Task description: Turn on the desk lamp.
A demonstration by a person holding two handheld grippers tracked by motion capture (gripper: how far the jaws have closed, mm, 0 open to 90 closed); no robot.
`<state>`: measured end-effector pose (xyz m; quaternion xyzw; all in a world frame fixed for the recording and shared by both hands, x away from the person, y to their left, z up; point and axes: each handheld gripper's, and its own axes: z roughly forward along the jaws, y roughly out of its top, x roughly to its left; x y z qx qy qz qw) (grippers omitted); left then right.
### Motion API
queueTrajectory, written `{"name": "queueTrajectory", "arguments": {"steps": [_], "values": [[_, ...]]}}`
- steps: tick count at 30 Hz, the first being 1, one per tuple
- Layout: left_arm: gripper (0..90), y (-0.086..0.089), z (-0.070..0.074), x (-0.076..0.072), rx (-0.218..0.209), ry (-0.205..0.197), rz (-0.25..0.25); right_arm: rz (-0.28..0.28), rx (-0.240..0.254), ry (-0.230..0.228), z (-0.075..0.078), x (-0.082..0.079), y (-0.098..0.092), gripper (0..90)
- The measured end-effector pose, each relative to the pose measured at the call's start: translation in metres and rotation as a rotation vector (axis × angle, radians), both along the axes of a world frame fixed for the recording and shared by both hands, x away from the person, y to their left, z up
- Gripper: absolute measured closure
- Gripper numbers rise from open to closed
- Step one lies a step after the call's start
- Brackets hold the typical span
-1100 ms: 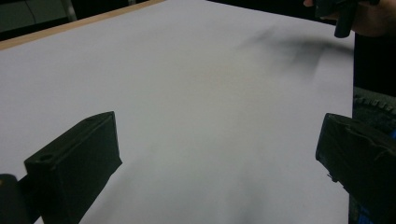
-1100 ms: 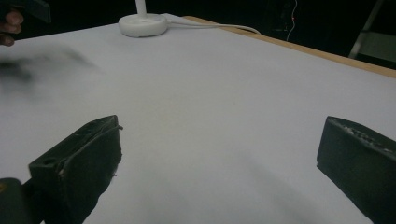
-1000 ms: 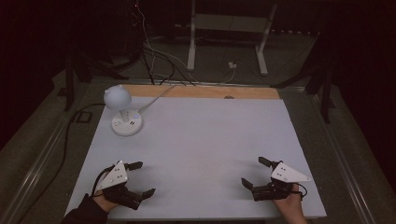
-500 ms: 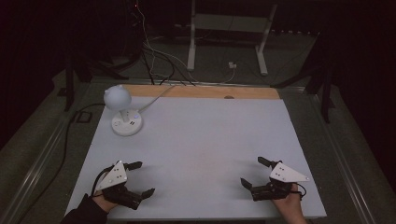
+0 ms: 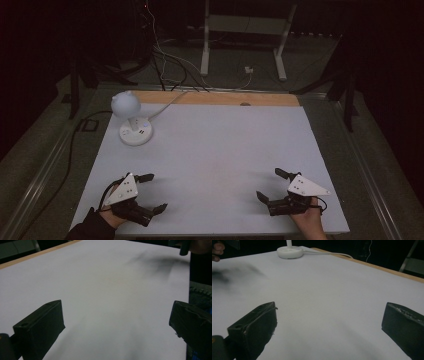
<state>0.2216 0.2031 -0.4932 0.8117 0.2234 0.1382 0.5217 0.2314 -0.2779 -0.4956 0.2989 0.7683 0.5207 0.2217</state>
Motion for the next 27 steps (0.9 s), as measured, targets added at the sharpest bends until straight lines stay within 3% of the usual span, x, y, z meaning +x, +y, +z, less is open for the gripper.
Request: {"name": "queueTrajectory", "arguments": {"steps": [9, 17, 27], "values": [[0.2, -0.006, 0.008, 0.000, 0.006, 0.031, -0.032, -0.007, 0.007, -0.003, 0.001, 0.000, 0.000, 0.0], [0.2, -0.010, 0.020, -0.001, -0.029, 0.032, -0.059, -0.011, 0.012, -0.005, 0.001, 0.000, 0.000, 0.0], [0.3, -0.009, 0.032, 0.004, -0.061, 0.036, -0.028, -0.012, 0.010, 0.001, 0.001, 0.000, 0.001, 0.0]]}}
